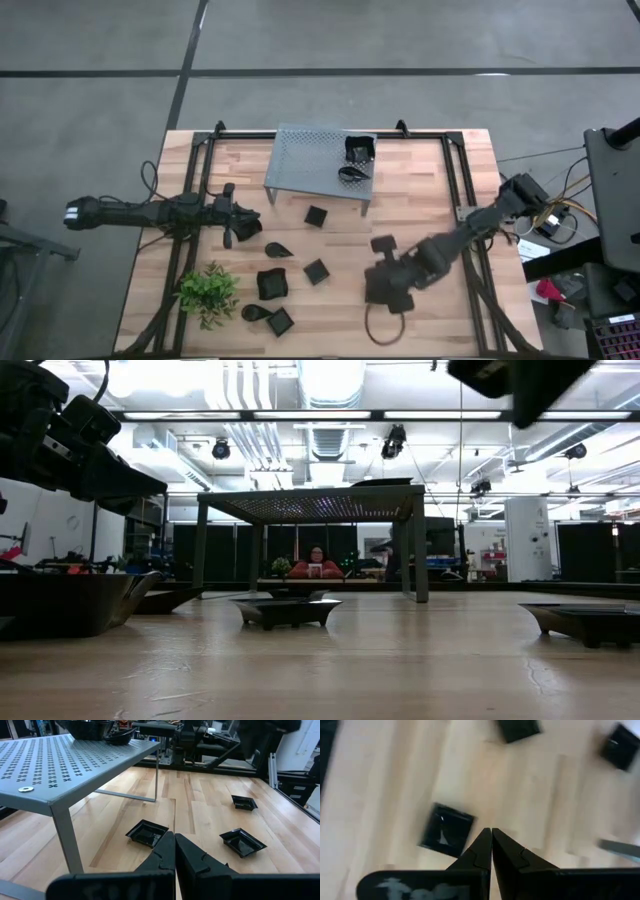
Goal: Pick & Place Mini shaped plates
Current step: Put the black square plate on the shelf
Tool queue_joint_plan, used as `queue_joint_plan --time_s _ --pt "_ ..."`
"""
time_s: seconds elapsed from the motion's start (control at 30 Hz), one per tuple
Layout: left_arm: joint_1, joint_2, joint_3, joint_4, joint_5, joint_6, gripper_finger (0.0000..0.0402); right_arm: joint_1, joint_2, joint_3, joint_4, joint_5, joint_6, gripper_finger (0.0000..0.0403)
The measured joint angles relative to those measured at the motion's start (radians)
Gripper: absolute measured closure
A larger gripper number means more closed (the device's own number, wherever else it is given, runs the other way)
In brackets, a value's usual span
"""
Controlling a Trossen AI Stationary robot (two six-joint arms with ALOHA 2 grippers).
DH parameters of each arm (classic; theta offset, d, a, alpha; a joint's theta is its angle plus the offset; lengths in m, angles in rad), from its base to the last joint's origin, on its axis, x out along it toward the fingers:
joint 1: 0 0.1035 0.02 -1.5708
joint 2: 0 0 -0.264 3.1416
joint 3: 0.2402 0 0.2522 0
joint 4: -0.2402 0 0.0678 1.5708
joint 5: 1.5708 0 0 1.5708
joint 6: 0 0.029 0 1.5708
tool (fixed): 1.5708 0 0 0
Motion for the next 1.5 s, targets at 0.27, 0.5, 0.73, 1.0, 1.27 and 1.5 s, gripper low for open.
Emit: queue_joint_plan --time_s 0.27,0.5,0.73,1.0,1.27,1.5 --pt "0.000 0.000 0.000 0.000 0.000 0.000 0.0401 0.128 0.000 -0.137 0.342 0.000 0.081 0.0316" --pt "0.000 0.000 0.000 0.000 0.000 0.000 0.0401 0.178 0.000 -0.270 0.555 0.023 0.201 0.0260" --pt "0.000 0.000 0.000 0.000 0.000 0.000 0.0401 0.199 0.000 -0.395 0.706 0.044 0.210 0.0267" --pt "0.000 0.000 0.000 0.000 0.000 0.000 0.0401 0.198 0.044 -0.447 0.733 0.054 0.208 0.0285" --pt "0.000 0.000 0.000 0.000 0.000 0.000 0.0401 0.197 0.139 -0.413 0.717 0.066 0.203 0.0299" --pt "0.000 0.000 0.000 0.000 0.000 0.000 0.0401 0.197 0.158 -0.382 0.664 0.095 0.205 0.0317"
